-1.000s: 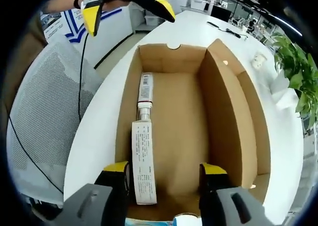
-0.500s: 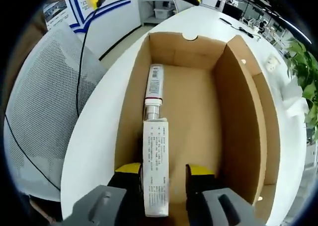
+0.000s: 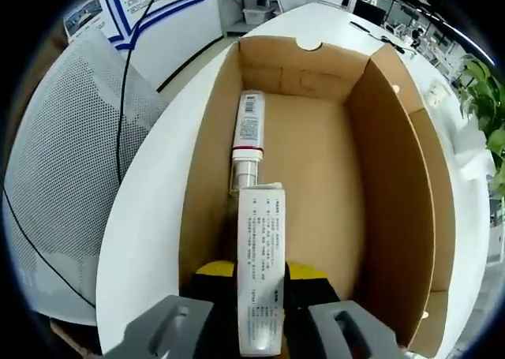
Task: Operate the shoe box by opening the lid, removing the specified soft item, and placing it in the target area until the item is outside and the box remains undamaged.
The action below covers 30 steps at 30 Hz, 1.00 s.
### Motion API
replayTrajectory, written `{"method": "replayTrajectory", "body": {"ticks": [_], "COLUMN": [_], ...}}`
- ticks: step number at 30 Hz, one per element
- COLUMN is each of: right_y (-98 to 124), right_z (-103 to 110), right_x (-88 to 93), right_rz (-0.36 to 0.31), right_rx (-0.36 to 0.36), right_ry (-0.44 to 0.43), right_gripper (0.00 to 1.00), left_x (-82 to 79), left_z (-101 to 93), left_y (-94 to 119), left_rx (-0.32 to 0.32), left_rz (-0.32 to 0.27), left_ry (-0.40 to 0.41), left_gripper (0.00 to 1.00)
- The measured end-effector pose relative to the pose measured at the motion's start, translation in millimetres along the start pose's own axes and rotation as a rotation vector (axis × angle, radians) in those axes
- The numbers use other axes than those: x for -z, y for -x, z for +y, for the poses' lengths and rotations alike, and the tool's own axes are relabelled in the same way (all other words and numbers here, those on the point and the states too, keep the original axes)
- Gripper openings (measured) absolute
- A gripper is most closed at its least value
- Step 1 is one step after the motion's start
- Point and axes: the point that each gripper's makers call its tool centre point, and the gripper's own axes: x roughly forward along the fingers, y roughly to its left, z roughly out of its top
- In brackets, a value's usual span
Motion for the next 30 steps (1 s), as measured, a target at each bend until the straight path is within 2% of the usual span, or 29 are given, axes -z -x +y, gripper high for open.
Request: {"method": "replayTrajectory", "body": {"ticks": [16, 27, 30], "right_y": [29, 75, 94], "right_z": [-15, -30, -34], "right_x": [-5.6, -17.8, -21.7], "right_rz": [-0.041, -0.093, -0.119], "right_rx": [0.053, 0.090, 0.109], "right_ry": [-0.033, -0.062, -0.082], "right_gripper": [0.17, 0.17, 0.17], "left_x": [-1.5, -3.4, -1.7], "left_z": [-1.2, -0.9, -0.7], "left_y": [3, 3, 2], "left_rx": [-0.003, 0.001, 0.001], "left_rz": [0.004, 0.000, 0.003], "left_ry": [0.003, 0.005, 0.009], "left_gripper": [0.61, 0.61, 0.61]}}
